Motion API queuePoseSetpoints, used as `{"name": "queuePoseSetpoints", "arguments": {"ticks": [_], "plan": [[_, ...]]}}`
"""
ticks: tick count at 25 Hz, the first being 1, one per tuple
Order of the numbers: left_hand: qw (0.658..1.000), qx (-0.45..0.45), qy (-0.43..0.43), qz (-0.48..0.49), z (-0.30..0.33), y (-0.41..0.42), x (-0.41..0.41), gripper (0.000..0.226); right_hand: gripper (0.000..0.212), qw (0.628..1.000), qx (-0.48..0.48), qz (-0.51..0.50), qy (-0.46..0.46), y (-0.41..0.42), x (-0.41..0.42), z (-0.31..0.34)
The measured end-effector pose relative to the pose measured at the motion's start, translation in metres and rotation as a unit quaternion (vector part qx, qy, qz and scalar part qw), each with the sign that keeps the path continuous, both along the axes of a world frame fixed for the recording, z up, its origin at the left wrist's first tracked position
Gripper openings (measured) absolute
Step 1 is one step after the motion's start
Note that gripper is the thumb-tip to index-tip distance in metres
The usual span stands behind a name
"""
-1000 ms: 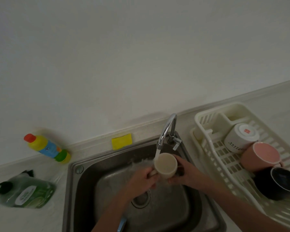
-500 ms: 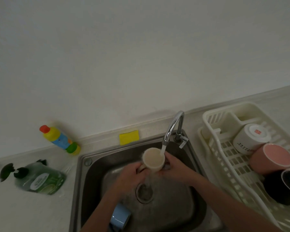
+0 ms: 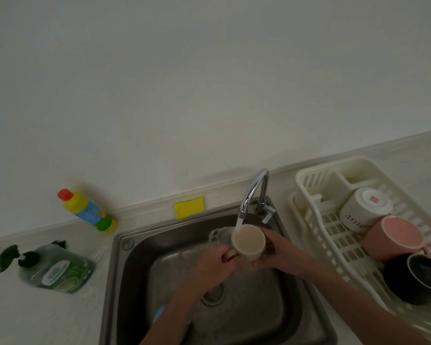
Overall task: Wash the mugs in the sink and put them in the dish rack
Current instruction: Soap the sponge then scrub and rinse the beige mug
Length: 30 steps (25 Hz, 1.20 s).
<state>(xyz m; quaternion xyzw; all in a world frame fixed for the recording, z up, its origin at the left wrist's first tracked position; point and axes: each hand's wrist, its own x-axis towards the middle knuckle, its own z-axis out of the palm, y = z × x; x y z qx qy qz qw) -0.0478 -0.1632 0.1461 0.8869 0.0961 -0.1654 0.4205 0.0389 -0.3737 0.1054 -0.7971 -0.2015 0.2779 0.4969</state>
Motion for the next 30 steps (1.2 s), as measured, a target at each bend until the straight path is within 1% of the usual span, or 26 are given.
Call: {"name": "queuePoseSetpoints", "arguments": {"ticks": [1, 2, 4, 5, 7, 10, 11, 13, 16, 20, 22, 25, 30], "plan": [[1.000, -0.006, 0.001, 0.005, -0.003, 0.003, -0.005, 0.048, 0.092, 1.000, -0.013, 0.001, 0.001, 0.001, -0.005, -0.004], [1.000, -0.010, 0.005, 0.009, -0.005, 0.005, -0.009, 0.042, 0.091, 1.000, -0.025, -0.001, 0.006, 0.003, -0.010, -0.006], [1.000, -0.003, 0.011, 0.015, -0.007, 0.009, -0.016, 0.023, 0.090, 0.999, -0.034, -0.004, 0.000, 0.010, -0.015, -0.012], [1.000, 0.000, 0.009, 0.024, -0.008, 0.013, -0.019, 0.019, 0.088, 0.999, -0.035, 0.002, -0.012, 0.016, -0.016, -0.013], [0.999, -0.001, 0.004, 0.048, -0.012, 0.024, -0.023, 0.017, 0.085, 0.999, -0.041, 0.020, -0.025, 0.028, -0.017, -0.007], [0.998, 0.021, -0.011, 0.056, -0.010, 0.033, -0.024, 0.011, 0.069, 0.999, -0.021, 0.026, -0.002, 0.042, -0.010, -0.001], [0.998, 0.022, -0.018, 0.058, -0.007, 0.034, -0.023, 0.011, 0.067, 1.000, -0.017, 0.023, 0.002, 0.045, -0.005, 0.000], [0.997, 0.030, -0.035, 0.062, -0.003, 0.035, -0.021, 0.015, 0.067, 1.000, -0.019, 0.023, 0.003, 0.050, 0.000, 0.001], [0.997, 0.008, -0.042, 0.070, -0.002, 0.036, -0.014, 0.010, 0.067, 0.999, -0.028, 0.023, -0.013, 0.053, 0.008, 0.008], [0.996, 0.004, -0.056, 0.073, -0.001, 0.029, -0.001, 0.008, 0.058, 0.998, -0.036, 0.020, -0.049, 0.048, 0.019, 0.019], [0.996, 0.014, -0.058, 0.063, -0.002, 0.023, 0.004, 0.009, 0.064, 0.997, -0.043, 0.025, -0.053, 0.041, 0.021, 0.021], [0.998, 0.023, -0.039, 0.043, -0.002, 0.012, 0.007, 0.014, 0.082, 0.996, -0.055, 0.020, -0.062, 0.029, 0.022, 0.014], [0.999, 0.012, -0.030, 0.012, -0.008, 0.010, -0.002, 0.015, 0.090, 0.996, -0.077, 0.015, -0.034, 0.021, 0.007, 0.000]]}}
